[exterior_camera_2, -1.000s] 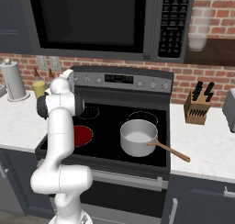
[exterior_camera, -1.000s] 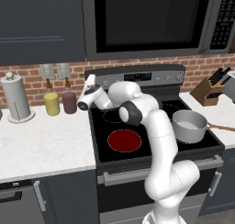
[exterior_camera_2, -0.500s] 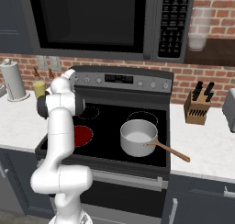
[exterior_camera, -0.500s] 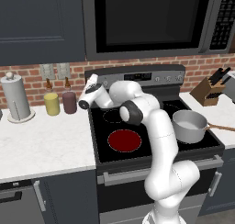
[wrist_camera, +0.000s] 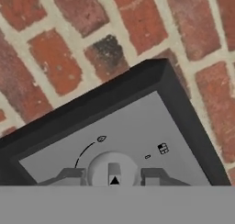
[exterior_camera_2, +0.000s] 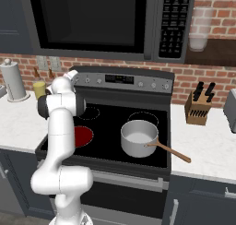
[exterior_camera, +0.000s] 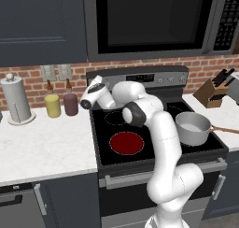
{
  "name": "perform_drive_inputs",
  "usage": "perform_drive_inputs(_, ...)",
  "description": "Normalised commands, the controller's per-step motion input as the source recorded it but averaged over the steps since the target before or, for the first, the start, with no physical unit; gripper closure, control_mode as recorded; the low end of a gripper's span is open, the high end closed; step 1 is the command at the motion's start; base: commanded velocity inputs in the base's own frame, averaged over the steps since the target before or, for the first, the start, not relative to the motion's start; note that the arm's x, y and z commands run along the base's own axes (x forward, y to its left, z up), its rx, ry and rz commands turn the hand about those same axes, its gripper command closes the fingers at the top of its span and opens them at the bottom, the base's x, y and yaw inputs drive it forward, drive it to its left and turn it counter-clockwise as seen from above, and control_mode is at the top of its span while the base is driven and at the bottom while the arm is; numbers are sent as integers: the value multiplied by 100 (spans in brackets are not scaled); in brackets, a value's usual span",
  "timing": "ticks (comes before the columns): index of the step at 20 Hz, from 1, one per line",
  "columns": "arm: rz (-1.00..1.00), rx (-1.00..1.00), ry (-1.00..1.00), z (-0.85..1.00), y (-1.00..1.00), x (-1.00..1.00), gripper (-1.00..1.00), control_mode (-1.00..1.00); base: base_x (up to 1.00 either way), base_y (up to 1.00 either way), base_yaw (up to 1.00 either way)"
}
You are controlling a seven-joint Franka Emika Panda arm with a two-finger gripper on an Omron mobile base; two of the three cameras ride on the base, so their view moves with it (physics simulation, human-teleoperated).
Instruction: Turn off the front left burner of the stove.
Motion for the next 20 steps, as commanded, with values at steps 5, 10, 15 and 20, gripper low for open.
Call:
perform_drive_inputs(5,-2,29,-7,-6,-4,-7,100,-100,0,0,0)
perform_drive_inputs(10,-1,27,-9,-9,-1,-10,100,-100,0,0,0)
perform_drive_inputs(15,-1,26,-10,-8,-1,-6,100,-100,0,0,0)
perform_drive_inputs(20,0,25,-10,-5,0,-4,100,-100,0,0,0)
